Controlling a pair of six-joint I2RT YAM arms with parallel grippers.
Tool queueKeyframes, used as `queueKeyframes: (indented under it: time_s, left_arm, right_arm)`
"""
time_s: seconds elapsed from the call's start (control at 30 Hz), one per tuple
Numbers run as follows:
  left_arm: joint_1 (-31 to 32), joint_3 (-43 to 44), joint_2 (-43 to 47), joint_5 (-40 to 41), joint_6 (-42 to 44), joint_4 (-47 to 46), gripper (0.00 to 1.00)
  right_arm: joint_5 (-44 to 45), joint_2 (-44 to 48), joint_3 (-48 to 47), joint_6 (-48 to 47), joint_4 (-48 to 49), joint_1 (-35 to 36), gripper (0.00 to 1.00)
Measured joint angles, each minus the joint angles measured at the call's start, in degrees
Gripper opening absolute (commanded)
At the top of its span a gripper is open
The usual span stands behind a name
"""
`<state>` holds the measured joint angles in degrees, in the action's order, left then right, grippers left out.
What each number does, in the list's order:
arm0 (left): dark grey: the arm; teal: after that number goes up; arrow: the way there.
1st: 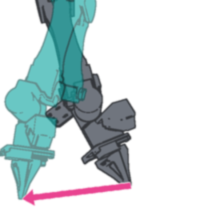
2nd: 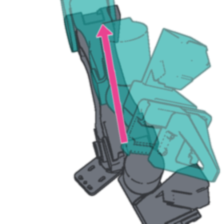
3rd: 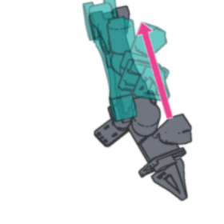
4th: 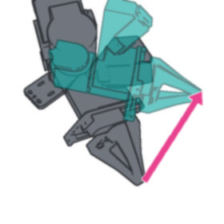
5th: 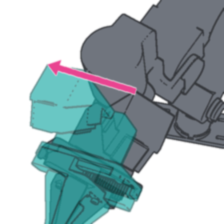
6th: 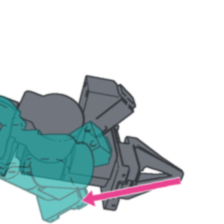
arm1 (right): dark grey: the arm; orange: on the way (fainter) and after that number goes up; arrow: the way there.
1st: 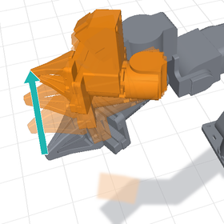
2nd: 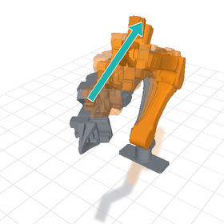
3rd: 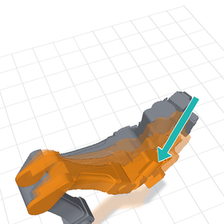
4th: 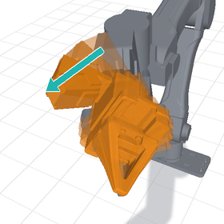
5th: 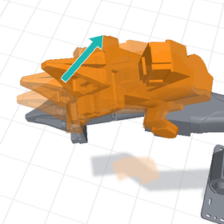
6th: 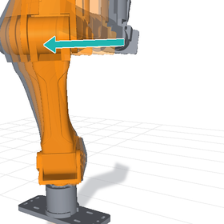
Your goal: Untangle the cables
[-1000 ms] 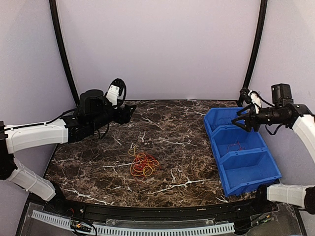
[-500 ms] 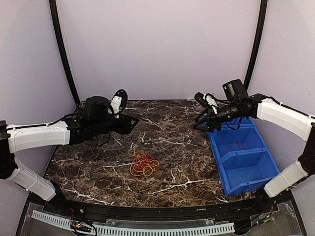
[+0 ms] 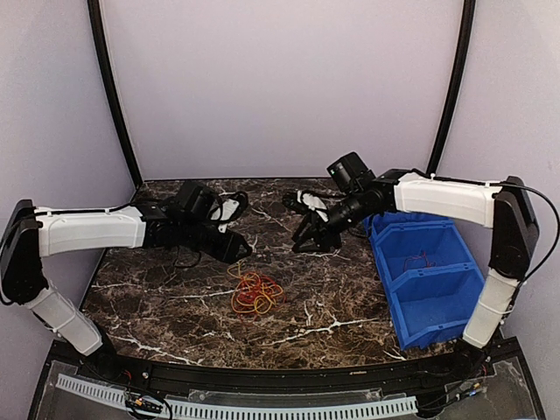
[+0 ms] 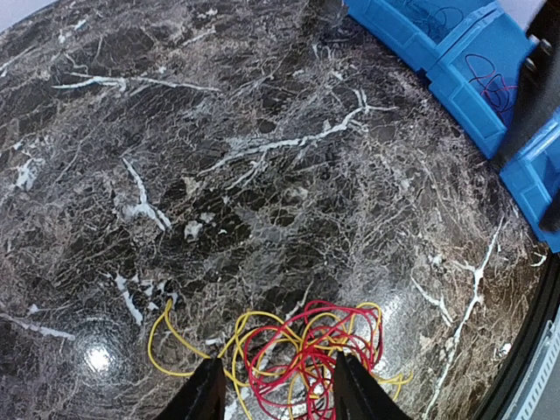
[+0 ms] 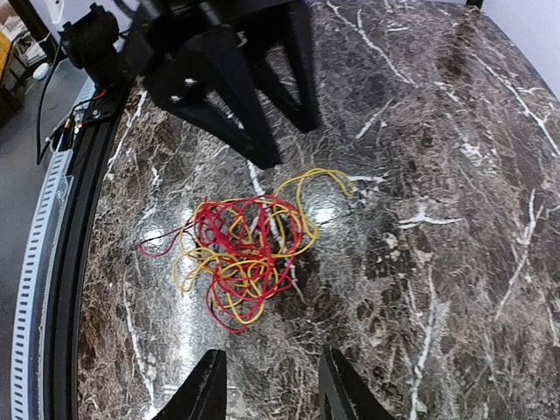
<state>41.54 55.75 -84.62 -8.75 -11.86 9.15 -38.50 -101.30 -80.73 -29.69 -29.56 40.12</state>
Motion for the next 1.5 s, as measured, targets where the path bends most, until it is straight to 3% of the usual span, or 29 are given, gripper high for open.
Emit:
queueKeyframes:
  time_s: [0.17, 0.3, 0.6, 0.73, 1.07, 1.5]
  left_arm:
    - [0.2, 6.5, -8.0, -1.3, 2.5, 7.3, 0.40]
    - [0.5, 8.4, -12.1, -2.5, 4.0, 11.2, 0.43]
    - [0.9, 9.3, -15.0, -3.1, 5.7, 14.5, 0.42]
    - [0.9, 10.3, -16.2, -3.5, 6.1, 14.3, 0.35]
    - [1.1, 12.9, -20.3, -4.0, 7.1, 13.3, 0.03]
    - [1.1, 14.6, -16.5, -4.9, 7.1, 15.2, 0.00]
  right_arm:
    - [-0.3, 0.3, 4.7, 0.0, 0.9, 4.0, 0.37]
    - [-0.2, 0.5, 8.3, 0.1, 2.5, 6.1, 0.36]
    - [1.0, 1.7, 10.6, 0.3, 5.6, 6.4, 0.36]
    - [1.0, 1.9, 10.6, 0.2, 5.9, 6.4, 0.36]
    - [1.3, 2.0, 10.6, 0.0, 5.9, 6.4, 0.36]
    - [2.1, 2.0, 10.6, 0.0, 5.9, 6.4, 0.37]
